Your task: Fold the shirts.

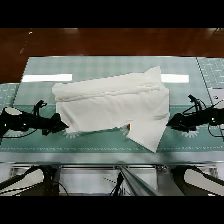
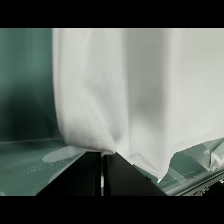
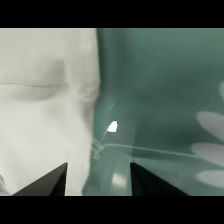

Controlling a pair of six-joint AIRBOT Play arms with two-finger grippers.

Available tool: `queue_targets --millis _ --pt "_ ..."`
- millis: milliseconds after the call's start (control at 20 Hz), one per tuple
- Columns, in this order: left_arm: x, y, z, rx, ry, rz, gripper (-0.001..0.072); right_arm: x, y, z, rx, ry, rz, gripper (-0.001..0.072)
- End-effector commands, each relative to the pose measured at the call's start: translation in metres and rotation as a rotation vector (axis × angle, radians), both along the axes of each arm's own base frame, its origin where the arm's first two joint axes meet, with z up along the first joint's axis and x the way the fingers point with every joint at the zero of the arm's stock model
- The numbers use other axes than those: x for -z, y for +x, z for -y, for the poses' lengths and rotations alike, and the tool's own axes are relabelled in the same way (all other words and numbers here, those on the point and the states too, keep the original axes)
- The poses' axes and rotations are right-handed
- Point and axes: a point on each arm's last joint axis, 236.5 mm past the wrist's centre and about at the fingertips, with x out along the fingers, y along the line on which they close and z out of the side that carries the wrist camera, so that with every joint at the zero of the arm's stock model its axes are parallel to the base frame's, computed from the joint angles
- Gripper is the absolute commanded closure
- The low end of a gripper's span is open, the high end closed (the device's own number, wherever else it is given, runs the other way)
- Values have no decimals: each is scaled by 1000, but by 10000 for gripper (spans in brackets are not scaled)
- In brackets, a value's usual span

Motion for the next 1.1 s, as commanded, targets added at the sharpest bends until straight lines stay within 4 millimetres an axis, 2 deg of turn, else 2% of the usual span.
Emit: queue_targets --millis 0,50,150,200,250,350,550,650,700,850,950,1050 --pt "6 -6 -10 47 49 1 679 11 26 -18 31 -55 87 236" --pt "6 -6 -10 53 49 6 680 13 32 -20 43 -72 98 289" --pt "6 -5 -10 57 51 9 680 15 39 -24 50 -92 122 459" --pt "6 -5 -10 58 51 12 680 13 40 -25 50 -89 126 594" --pt "4 -1 -11 60 54 22 680 9 41 -25 42 -84 126 691" --pt "-11 19 -18 70 76 91 680 -18 57 -24 6 -75 191 692" --pt "-80 92 -42 91 174 360 680 -117 134 -14 -19 -127 515 694" --pt "-113 123 -50 80 207 461 680 -150 174 -16 32 -116 636 695" --pt "-127 138 -52 59 217 515 680 -157 192 -20 46 -109 671 695" --pt "-149 175 -56 6 266 641 680 -149 236 -33 35 -113 703 695" --pt "-150 194 -57 -20 309 695 680 -143 268 -31 84 -122 726 695" --pt "-145 212 -59 -45 342 728 680 -134 291 -26 127 -113 712 695"
